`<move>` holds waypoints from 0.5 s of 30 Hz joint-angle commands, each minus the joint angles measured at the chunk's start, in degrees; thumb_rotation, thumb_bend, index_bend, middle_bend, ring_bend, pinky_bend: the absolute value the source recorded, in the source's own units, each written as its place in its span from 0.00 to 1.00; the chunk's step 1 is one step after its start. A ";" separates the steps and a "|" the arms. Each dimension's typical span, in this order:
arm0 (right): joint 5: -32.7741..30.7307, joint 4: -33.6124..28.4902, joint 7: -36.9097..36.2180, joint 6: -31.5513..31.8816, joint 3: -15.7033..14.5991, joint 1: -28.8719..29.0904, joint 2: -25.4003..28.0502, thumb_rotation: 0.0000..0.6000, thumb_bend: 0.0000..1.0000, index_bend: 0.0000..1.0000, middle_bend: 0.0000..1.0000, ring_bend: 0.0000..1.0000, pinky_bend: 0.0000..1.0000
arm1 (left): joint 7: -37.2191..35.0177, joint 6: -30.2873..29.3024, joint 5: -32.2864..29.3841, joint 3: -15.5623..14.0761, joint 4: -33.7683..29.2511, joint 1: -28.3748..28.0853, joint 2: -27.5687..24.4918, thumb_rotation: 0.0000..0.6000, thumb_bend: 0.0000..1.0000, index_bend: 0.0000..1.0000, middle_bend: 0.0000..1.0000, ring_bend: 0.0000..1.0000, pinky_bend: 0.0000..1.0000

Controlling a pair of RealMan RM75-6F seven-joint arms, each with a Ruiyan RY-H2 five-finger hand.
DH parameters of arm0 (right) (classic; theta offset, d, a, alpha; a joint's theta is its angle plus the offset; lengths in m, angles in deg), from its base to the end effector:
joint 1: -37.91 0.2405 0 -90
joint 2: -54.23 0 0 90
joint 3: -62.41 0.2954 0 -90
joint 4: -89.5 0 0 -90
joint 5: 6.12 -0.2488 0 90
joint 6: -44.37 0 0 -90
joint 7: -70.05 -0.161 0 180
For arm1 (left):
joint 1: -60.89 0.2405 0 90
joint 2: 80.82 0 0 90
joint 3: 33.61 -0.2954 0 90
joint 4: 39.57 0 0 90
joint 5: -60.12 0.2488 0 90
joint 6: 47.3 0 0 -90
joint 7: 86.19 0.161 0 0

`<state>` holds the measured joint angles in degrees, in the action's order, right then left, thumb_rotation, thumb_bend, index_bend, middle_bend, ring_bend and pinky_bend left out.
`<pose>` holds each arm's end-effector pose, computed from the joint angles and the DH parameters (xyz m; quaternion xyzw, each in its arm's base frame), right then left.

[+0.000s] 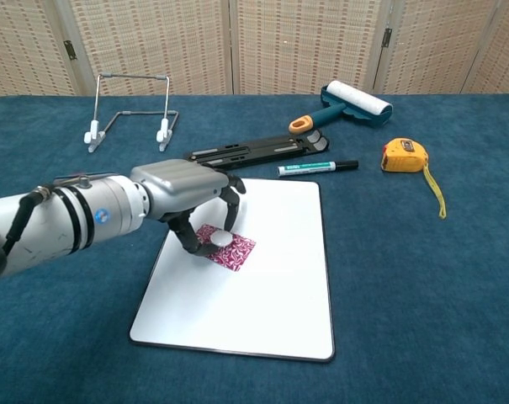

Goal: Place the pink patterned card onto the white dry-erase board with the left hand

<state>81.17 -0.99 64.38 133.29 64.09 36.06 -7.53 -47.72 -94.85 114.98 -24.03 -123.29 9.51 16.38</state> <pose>-0.3872 -0.1557 0.1652 0.5632 -0.4090 0.3808 0.6087 -0.1036 0.3759 -0.1342 -0.8354 -0.2981 -0.2942 0.3560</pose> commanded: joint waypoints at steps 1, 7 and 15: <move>-0.05 0.04 -0.03 0.04 0.00 -0.07 0.00 1.00 0.36 0.07 0.08 0.05 0.00 | 0.86 -0.81 -1.50 -0.59 -0.68 -0.49 0.01 1.00 0.37 0.25 0.13 0.08 0.00; 0.01 0.01 -0.03 0.21 0.04 -0.17 -0.05 1.00 0.36 0.07 0.08 0.05 0.00 | 0.25 -2.27 -2.74 -0.84 -2.53 -0.41 -1.10 1.00 0.34 0.08 0.09 0.06 0.00; -0.04 -0.08 -0.33 0.39 0.05 -0.37 0.13 1.00 0.36 0.07 0.08 0.05 0.00 | -9.66 -8.75 -1.30 0.59 -9.88 5.46 -8.45 1.00 0.34 0.12 0.09 0.05 0.00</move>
<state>81.14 -1.08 64.07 133.69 64.15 35.71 -7.41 -54.43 -101.33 113.11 -23.96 -130.72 12.70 10.49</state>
